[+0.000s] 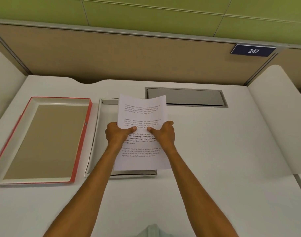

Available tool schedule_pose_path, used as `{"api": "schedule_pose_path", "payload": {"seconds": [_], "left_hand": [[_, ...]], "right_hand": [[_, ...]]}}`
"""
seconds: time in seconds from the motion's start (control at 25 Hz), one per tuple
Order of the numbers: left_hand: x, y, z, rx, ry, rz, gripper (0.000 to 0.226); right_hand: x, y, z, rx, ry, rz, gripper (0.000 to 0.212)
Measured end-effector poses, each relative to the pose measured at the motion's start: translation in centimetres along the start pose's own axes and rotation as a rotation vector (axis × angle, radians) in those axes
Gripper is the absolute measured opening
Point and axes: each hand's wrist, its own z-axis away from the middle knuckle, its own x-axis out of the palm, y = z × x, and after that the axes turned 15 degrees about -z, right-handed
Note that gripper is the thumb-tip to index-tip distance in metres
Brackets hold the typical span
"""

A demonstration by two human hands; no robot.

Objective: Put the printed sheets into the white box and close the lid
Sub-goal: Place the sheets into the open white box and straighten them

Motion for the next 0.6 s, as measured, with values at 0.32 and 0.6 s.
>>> {"api": "schedule_pose_path", "payload": {"seconds": [0.32,0.6], "left_hand": [[-3.7,-3.4,-3.6,0.020,-0.042,0.053,0.038],[-4.2,-5.2,-5.8,0.014,-0.083,0.083,0.037]], "right_hand": [[5.6,-0.9,0.2,0.023,-0.063,0.034,0.075],[7.7,-0.4,-0.7,0.052,-0.142,0.087,0.058]]}}
